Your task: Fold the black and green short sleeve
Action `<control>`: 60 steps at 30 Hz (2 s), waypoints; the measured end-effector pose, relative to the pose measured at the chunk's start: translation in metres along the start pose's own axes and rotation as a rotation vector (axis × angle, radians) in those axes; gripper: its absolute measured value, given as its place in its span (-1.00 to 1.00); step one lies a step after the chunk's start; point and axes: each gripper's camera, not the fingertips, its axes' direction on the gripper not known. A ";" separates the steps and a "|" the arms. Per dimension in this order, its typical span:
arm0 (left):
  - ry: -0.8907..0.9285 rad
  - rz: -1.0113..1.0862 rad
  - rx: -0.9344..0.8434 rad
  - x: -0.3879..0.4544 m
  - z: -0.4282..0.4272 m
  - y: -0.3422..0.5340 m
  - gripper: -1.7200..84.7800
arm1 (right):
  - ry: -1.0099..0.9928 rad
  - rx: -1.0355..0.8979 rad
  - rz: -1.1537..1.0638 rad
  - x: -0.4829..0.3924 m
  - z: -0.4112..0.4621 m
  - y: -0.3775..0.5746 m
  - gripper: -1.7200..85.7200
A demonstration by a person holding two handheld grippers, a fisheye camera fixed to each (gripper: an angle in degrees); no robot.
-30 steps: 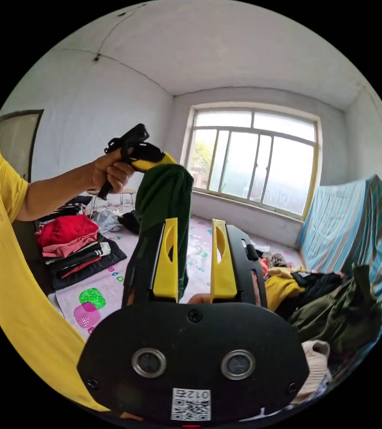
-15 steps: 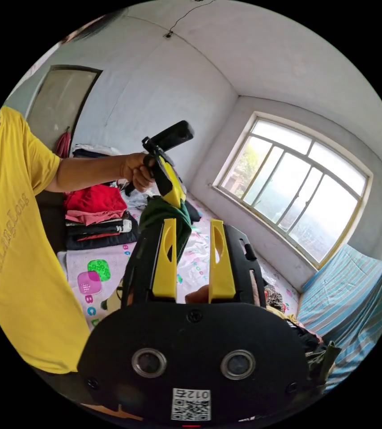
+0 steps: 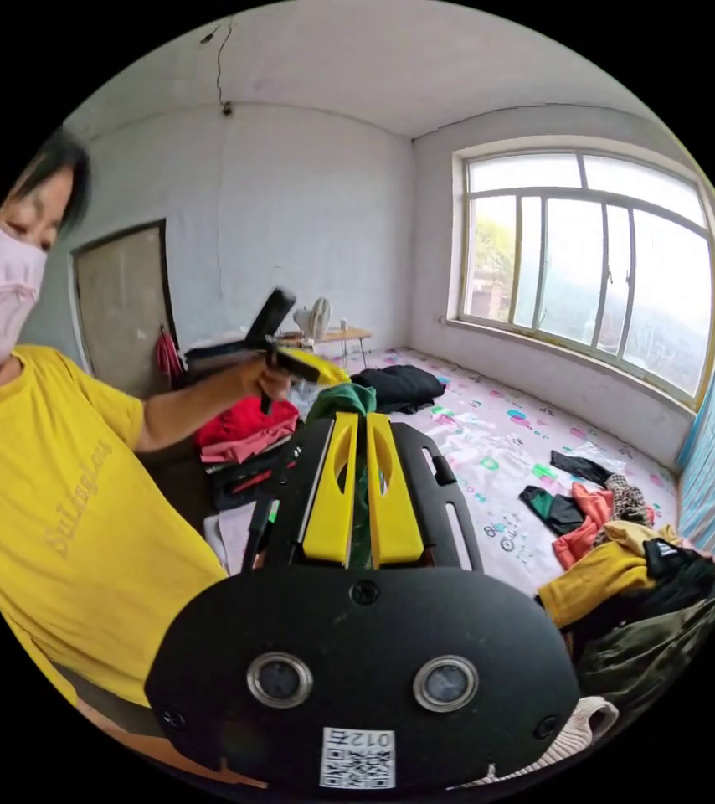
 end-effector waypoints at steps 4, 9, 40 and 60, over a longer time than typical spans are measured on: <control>0.081 -0.100 -0.094 -0.022 0.052 0.072 -0.70 | -0.015 0.067 0.032 0.016 -0.031 -0.014 -0.93; 0.104 -0.134 -0.120 -0.026 0.095 0.110 -0.66 | -0.066 0.104 0.047 0.030 -0.055 -0.026 -0.93; 0.239 0.083 0.041 -0.079 0.003 0.035 -0.95 | 0.112 0.204 0.250 0.195 -0.265 0.013 -0.93; -0.374 0.060 -0.208 -0.139 -0.127 0.042 -0.96 | -0.047 -0.151 0.583 0.398 -0.244 0.180 -0.93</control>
